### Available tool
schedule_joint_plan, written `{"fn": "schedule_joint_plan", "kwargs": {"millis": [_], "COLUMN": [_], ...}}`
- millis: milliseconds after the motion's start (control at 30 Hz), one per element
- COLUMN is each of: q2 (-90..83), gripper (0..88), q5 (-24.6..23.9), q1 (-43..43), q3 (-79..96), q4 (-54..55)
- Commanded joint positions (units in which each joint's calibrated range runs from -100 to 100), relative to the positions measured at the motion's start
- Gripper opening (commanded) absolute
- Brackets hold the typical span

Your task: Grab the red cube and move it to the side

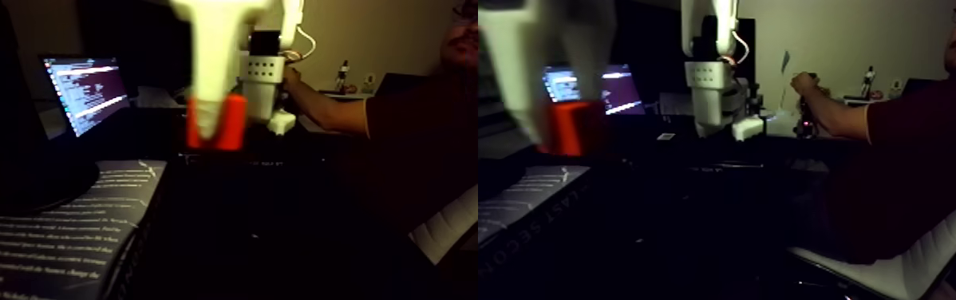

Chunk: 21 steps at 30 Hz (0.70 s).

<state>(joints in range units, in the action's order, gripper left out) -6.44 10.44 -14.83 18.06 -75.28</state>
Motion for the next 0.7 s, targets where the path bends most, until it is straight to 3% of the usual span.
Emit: {"fn": "schedule_joint_plan", "kwargs": {"millis": [0,667], "q2": [1.1,24.7], "gripper": [10.0,10.1], "q5": [1.1,2.2], "q1": [-2.9,-10.9], "q3": [-4.5,-18.9], "q4": [1.0,4.6]}}
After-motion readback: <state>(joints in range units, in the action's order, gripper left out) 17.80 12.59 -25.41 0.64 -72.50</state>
